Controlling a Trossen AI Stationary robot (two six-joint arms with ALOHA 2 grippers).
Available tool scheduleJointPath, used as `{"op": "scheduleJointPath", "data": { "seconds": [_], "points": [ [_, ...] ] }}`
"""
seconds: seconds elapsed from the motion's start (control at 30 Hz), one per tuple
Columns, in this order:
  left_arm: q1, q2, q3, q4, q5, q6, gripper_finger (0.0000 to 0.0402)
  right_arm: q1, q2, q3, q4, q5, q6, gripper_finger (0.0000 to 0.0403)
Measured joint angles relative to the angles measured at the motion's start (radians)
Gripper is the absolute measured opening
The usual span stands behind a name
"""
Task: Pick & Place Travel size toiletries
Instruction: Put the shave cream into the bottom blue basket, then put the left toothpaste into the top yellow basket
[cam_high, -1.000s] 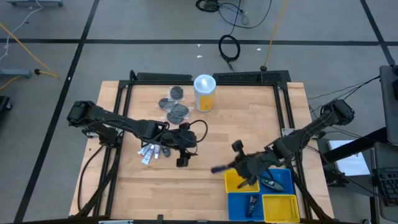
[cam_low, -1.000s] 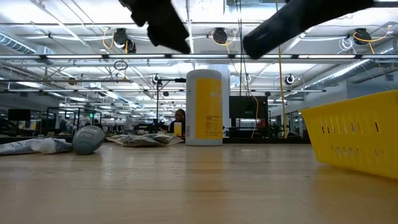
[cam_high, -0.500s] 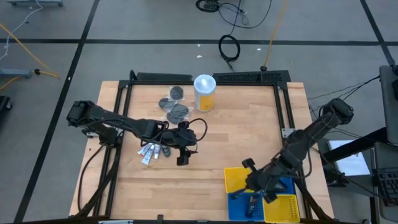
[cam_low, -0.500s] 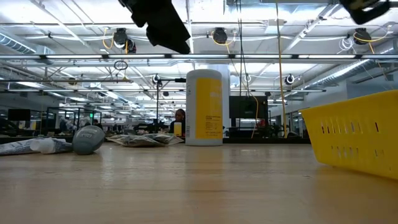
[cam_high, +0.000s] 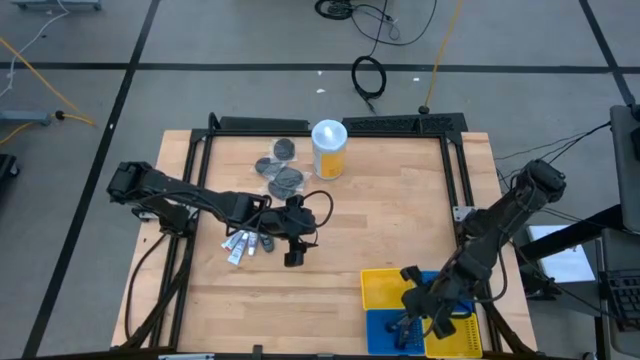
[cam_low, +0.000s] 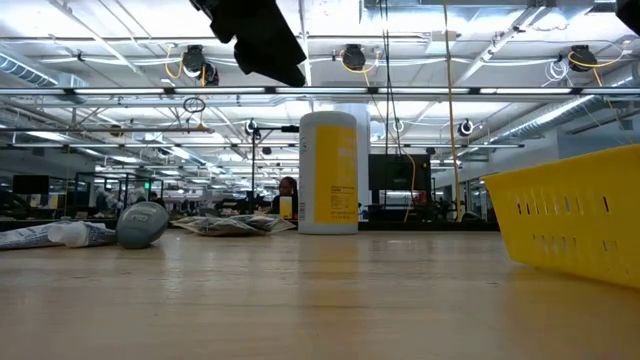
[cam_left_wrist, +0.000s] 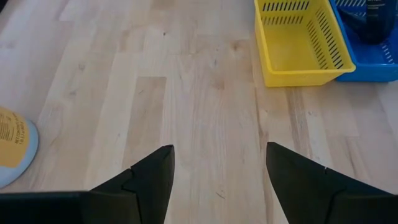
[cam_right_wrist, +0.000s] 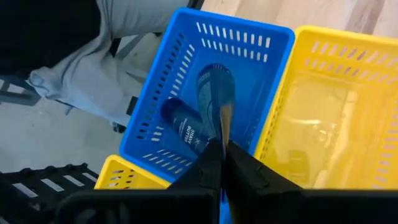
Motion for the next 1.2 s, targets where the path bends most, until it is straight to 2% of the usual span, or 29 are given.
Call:
{"op": "scheduleJointPath", "data": {
  "seconds": [0.33,0.57,1.2],
  "points": [
    [0.0,0.0,0.0,0.0,0.0,0.003,0.0248,0.0,0.014,0.0,0.046,0.002,-0.017,0.0001],
    [0.0,0.0,0.0,-0.009,0.0,0.003,0.0248,0.0,0.014,0.0,0.141,0.003,-0.072,0.0021],
    [0.0,0.0,0.0,-0.03,0.0,0.002,0.0248,-0.008,0.014,0.0,0.139,0.034,-0.082,0.0069]
  ]
}}
